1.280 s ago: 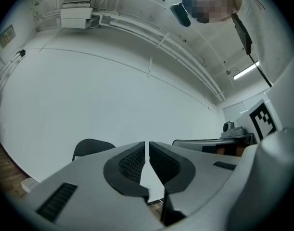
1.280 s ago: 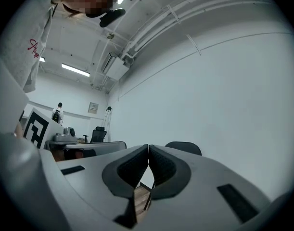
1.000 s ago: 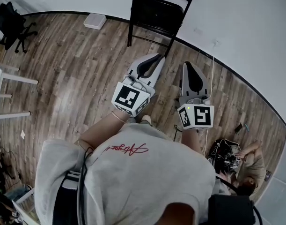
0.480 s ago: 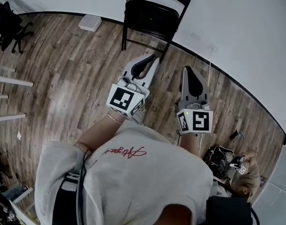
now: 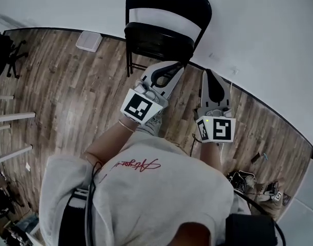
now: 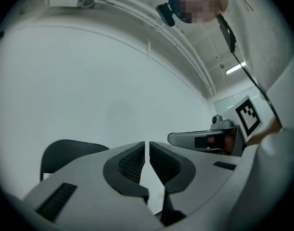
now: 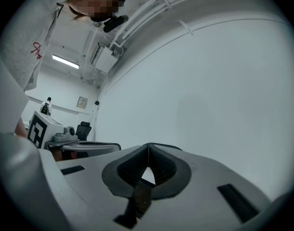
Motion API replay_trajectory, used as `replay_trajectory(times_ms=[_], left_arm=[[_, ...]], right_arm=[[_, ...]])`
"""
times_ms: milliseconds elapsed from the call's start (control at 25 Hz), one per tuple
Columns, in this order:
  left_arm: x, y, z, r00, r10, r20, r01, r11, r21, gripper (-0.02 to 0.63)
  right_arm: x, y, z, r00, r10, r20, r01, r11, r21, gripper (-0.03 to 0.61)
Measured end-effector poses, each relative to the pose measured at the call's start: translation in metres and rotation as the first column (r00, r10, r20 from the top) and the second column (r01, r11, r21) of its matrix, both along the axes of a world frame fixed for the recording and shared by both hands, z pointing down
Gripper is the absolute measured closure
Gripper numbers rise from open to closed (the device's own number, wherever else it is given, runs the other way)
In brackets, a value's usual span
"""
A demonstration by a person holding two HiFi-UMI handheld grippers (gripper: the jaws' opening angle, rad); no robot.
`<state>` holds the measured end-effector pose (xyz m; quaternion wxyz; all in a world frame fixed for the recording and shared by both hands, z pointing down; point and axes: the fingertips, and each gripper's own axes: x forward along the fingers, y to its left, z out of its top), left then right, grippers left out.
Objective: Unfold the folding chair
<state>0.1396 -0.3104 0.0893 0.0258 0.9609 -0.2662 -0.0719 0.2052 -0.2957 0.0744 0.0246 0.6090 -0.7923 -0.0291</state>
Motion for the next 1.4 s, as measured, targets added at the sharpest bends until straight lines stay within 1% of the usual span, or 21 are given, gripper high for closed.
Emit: replay_trajectory(times_ms=[120, 160, 200, 240, 280, 320, 360, 400, 520, 640, 720, 800, 880, 920, 960, 1000, 1040, 1080, 1160, 1280, 1400], left_arm=[[0.024, -0.052, -0.002, 0.986, 0.159, -0.042, -0.16, 0.987, 0.0, 0.562], [0.031, -0.069, 0.001, 0.98, 0.195, -0.021, -0.195, 0.981, 0.009, 0.473], [0.039, -0.086, 0.01, 0.973, 0.229, 0.03, -0.23, 0.973, 0.017, 0.347], [0.047, -0.101, 0.024, 0.958, 0.266, 0.11, -0.27, 0.962, 0.025, 0.323], [0.057, -0.116, 0.043, 0.929, 0.305, 0.21, -0.318, 0.948, 0.031, 0.303], [0.066, -0.13, 0.064, 0.885, 0.344, 0.315, -0.371, 0.928, 0.028, 0.285], [0.074, -0.143, 0.087, 0.826, 0.383, 0.413, -0.424, 0.906, 0.009, 0.271], [0.08, -0.156, 0.112, 0.758, 0.419, 0.5, -0.47, 0.882, -0.027, 0.257], [0.089, -0.189, 0.184, 0.514, 0.495, 0.701, -0.539, 0.821, -0.185, 0.247], [0.087, -0.205, 0.243, 0.277, 0.525, 0.805, -0.522, 0.785, -0.333, 0.249], [0.083, -0.209, 0.273, 0.137, 0.515, 0.846, -0.517, 0.766, -0.382, 0.249], [0.081, -0.207, 0.294, 0.025, 0.512, 0.859, -0.526, 0.737, -0.424, 0.249], [0.08, -0.199, 0.31, -0.07, 0.52, 0.852, -0.537, 0.7, -0.471, 0.25], [0.08, -0.197, 0.317, -0.11, 0.52, 0.847, -0.537, 0.686, -0.49, 0.25], [0.08, -0.195, 0.323, -0.137, 0.515, 0.846, -0.534, 0.681, -0.501, 0.253], [0.082, -0.196, 0.327, -0.151, 0.505, 0.85, -0.528, 0.686, -0.501, 0.263], [0.084, -0.198, 0.33, -0.152, 0.49, 0.858, -0.519, 0.699, -0.492, 0.294], [0.085, -0.201, 0.33, -0.148, 0.475, 0.867, -0.508, 0.716, -0.479, 0.362], [0.087, -0.203, 0.328, -0.136, 0.455, 0.88, -0.495, 0.738, -0.458, 0.382], [0.088, -0.199, 0.325, -0.102, 0.422, 0.901, -0.495, 0.764, -0.414, 0.415], [0.084, -0.183, 0.324, -0.073, 0.383, 0.921, -0.497, 0.787, -0.367, 0.423]], right_arm=[[0.017, -0.042, 0.0, 0.999, 0.033, 0.01, -0.033, 0.999, -0.011, 0.561], [0.023, -0.051, 0.003, 0.999, 0.044, 0.019, -0.044, 0.999, -0.021, 0.561], [0.029, -0.058, 0.006, 0.998, 0.055, 0.028, -0.054, 0.998, -0.033, 0.56], [0.035, -0.064, 0.012, 0.997, 0.065, 0.035, -0.063, 0.997, -0.048, 0.561], [0.043, -0.069, 0.018, 0.996, 0.076, 0.04, -0.073, 0.995, -0.063, 0.561], [0.05, -0.074, 0.025, 0.995, 0.086, 0.044, -0.082, 0.993, -0.079, 0.56], [0.057, -0.079, 0.032, 0.994, 0.095, 0.047, -0.091, 0.991, -0.095, 0.56], [0.064, -0.083, 0.039, 0.993, 0.105, 0.048, -0.099, 0.989, -0.111, 0.56], [0.079, -0.094, 0.055, 0.991, 0.128, 0.041, -0.121, 0.982, -0.145, 0.561], [0.087, -0.108, 0.073, 0.99, 0.143, 0.018, -0.137, 0.973, -0.184, 0.56], [0.094, -0.12, 0.091, 0.99, 0.144, 0.0, -0.141, 0.966, -0.217, 0.56], [0.105, -0.137, 0.111, 0.991, 0.13, -0.009, -0.128, 0.959, -0.252, 0.56], [0.117, -0.158, 0.134, 0.994, 0.113, -0.007, -0.11, 0.946, -0.305, 0.559], [0.123, -0.17, 0.147, 0.993, 0.114, 0.0, -0.107, 0.935, -0.337, 0.557], [0.129, -0.183, 0.163, 0.993, 0.121, 0.007, -0.11, 0.922, -0.372, 0.544], [0.133, -0.196, 0.18, 0.991, 0.132, 0.011, -0.116, 0.905, -0.41, 0.515], [0.135, -0.208, 0.2, 0.99, 0.143, 0.01, -0.123, 0.885, -0.449, 0.473], [0.136, -0.218, 0.22, 0.988, 0.152, 0.005, -0.13, 0.865, -0.485, 0.452], [0.138, -0.23, 0.259, 0.986, 0.165, -0.003, -0.14, 0.825, -0.548, 0.442], [0.142, -0.238, 0.305, 0.984, 0.178, -0.007, -0.144, 0.774, -0.617, 0.443], [0.136, -0.247, 0.326, 0.991, 0.13, -0.015, -0.11, 0.766, -0.634, 0.458]])
